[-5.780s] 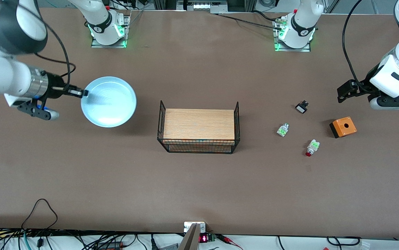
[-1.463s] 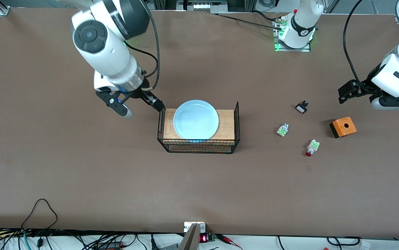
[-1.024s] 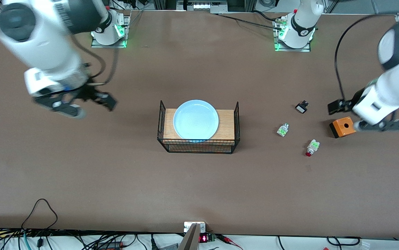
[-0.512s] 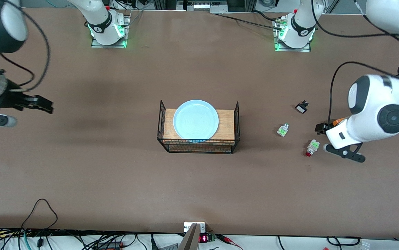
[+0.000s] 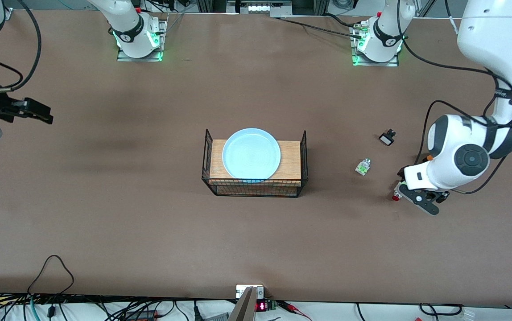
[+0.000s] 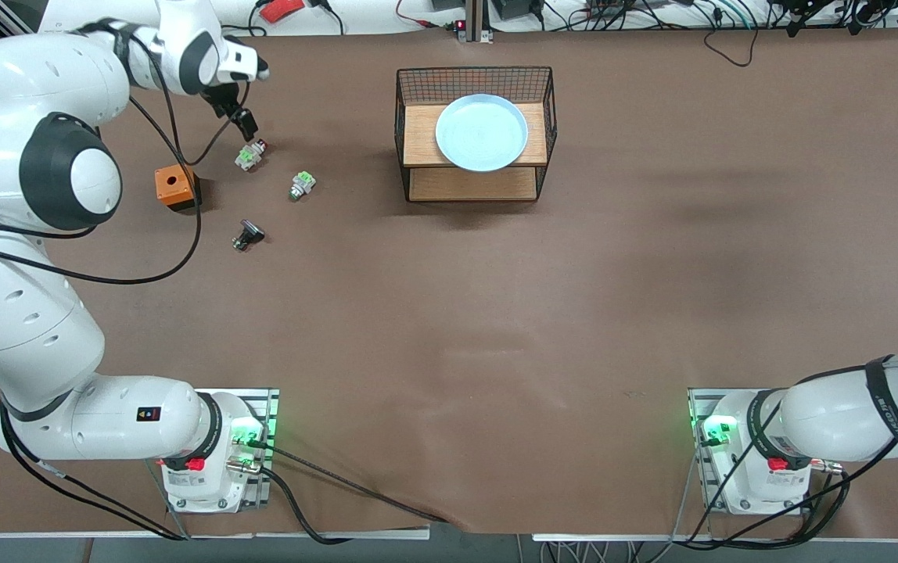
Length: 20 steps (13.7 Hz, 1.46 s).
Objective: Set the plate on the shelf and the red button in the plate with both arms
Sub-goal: 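Withdraw the right gripper while the left gripper reaches the red-capped button, then grasp the red-capped button with the left gripper and lift it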
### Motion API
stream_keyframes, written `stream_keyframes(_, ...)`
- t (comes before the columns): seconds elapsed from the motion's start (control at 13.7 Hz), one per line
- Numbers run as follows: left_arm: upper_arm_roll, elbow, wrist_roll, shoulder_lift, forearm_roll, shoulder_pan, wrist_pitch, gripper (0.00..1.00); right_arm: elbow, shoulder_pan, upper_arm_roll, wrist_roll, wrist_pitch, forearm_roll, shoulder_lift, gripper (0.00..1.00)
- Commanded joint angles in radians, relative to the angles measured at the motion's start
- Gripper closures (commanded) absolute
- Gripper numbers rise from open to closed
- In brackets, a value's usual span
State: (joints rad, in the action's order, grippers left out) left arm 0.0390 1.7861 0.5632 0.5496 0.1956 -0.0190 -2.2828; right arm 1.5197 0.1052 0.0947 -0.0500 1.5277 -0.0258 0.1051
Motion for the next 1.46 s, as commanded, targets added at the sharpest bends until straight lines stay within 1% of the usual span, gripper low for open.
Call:
stream_keyframes(0.0,0.004,0.019,0.030,0.036,0.022,-0.007,-0.056,0.00,0.043,-0.013,-0.006,0.052,0.008,0.013,-0.027,0.00)
stream_keyframes(0.15,0.004,0.022,0.029,0.065,0.022,-0.006,-0.070,0.00,0.065,-0.024,0.000,0.073,0.035,0.015,-0.030,0.00)
stream_keyframes(0.22,0.004,0.021,0.029,0.076,0.021,-0.007,-0.073,0.06,0.092,-0.032,0.000,0.073,0.069,0.017,-0.042,0.00)
stream_keyframes(0.37,0.004,0.019,0.027,0.090,0.021,-0.012,-0.075,0.29,0.161,-0.032,0.000,0.071,0.123,0.015,-0.088,0.00)
stream_keyframes(0.44,0.004,0.016,0.029,0.092,0.021,-0.010,-0.075,0.40,0.160,-0.032,0.000,0.068,0.114,0.015,-0.090,0.00)
stream_keyframes(0.51,0.004,0.019,0.027,0.092,0.021,-0.009,-0.072,0.54,0.152,-0.032,0.000,0.067,0.097,0.014,-0.090,0.00)
stream_keyframes(0.66,0.004,0.015,0.027,0.084,0.021,-0.004,-0.060,0.68,0.146,-0.029,-0.003,0.073,0.091,0.012,-0.088,0.00)
stream_keyframes(0.73,0.009,0.013,0.023,0.073,0.019,-0.009,-0.046,0.75,0.126,-0.027,-0.004,0.076,0.091,0.012,-0.079,0.00)
stream_keyframes(0.95,0.013,-0.028,0.014,0.014,0.010,0.002,0.028,0.77,0.116,-0.024,-0.006,0.081,0.089,0.012,-0.068,0.00)
stream_keyframes(1.02,0.027,-0.051,0.014,-0.008,0.005,0.002,0.070,0.79,0.116,-0.025,-0.006,0.084,0.089,0.012,-0.067,0.00)
stream_keyframes(1.1,0.056,-0.095,0.014,-0.023,0.002,0.001,0.144,0.79,0.116,-0.025,-0.006,0.084,0.091,0.012,-0.067,0.00)
stream_keyframes(1.17,0.085,-0.156,0.009,-0.034,-0.010,-0.001,0.239,0.79,0.116,-0.025,-0.006,0.084,0.091,0.012,-0.067,0.00)
stream_keyframes(1.24,0.108,-0.227,-0.011,-0.037,-0.065,0.001,0.329,0.79,0.116,-0.024,-0.007,0.084,0.089,0.012,-0.067,0.00)
stream_keyframes(1.32,0.125,-0.317,-0.044,-0.036,-0.138,0.007,0.444,0.79,0.116,-0.024,-0.007,0.078,0.091,0.012,-0.067,0.00)
stream_keyframes(1.39,0.133,-0.389,-0.089,-0.034,-0.181,0.022,0.551,0.79,0.116,-0.024,-0.006,0.071,0.091,0.012,-0.067,0.00)
